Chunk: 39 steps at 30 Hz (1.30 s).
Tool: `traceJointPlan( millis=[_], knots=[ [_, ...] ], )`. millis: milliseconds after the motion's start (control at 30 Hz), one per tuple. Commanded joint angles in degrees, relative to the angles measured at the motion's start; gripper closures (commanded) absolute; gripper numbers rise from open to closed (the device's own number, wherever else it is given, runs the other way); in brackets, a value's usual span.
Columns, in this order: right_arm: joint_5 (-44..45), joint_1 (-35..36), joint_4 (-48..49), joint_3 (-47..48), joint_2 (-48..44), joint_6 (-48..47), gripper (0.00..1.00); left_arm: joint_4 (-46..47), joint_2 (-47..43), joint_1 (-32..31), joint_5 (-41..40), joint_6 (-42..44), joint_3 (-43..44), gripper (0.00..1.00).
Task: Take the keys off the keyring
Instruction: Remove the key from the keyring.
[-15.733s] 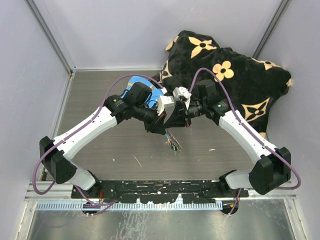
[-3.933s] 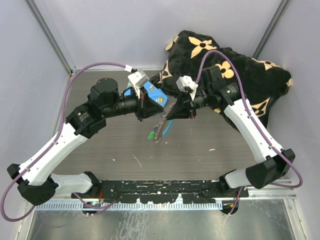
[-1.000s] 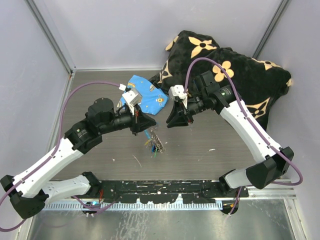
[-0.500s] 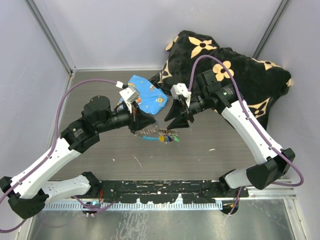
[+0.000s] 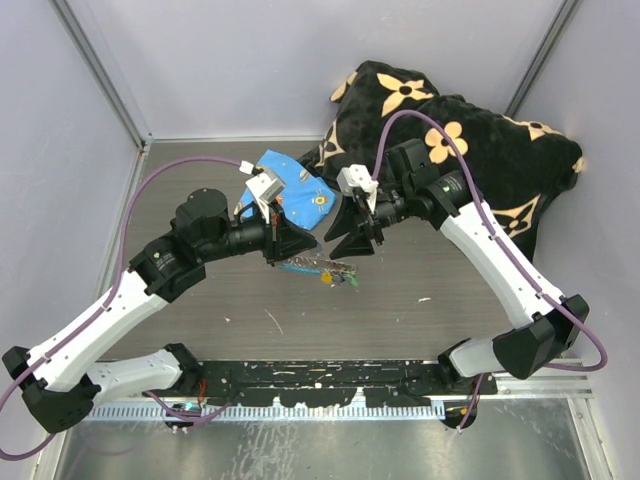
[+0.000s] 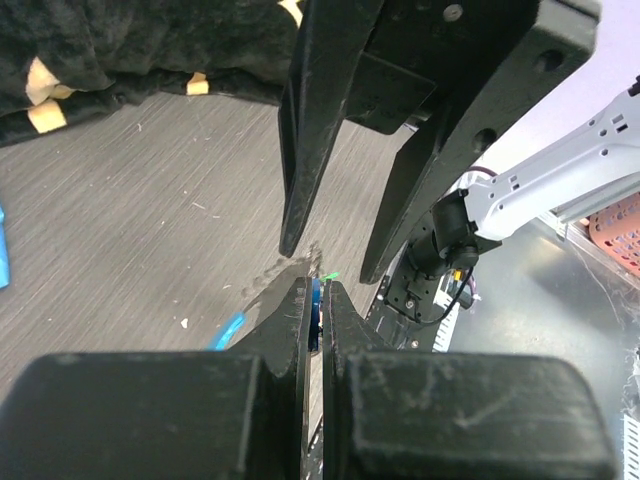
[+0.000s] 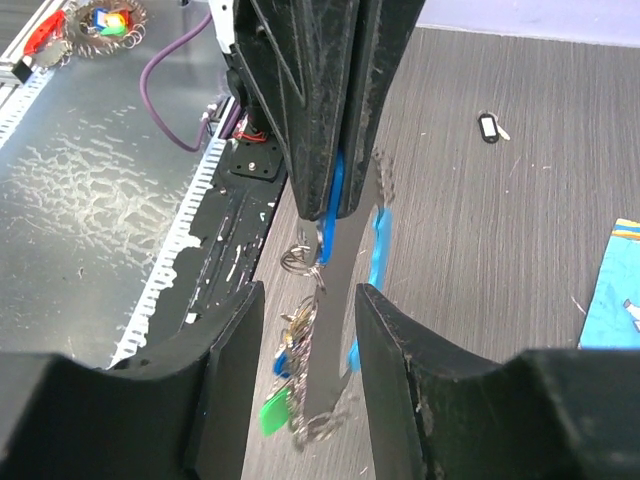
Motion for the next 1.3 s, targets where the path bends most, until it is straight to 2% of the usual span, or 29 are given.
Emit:
traceJointPlan(
  millis=[0,1267],
  knots=[
    [1.24,0.56,3.81,-0.92,-0.44,2.87,0.53,6.82,-0.66,0.09,1.88,-1.44,3.47,1.0],
    [1.33,2.05,6.8,-4.77,-1.76,4.75,0.61,8.98,-0.16,0.1,3.06,-2.59,2.43,1.0]
  ],
)
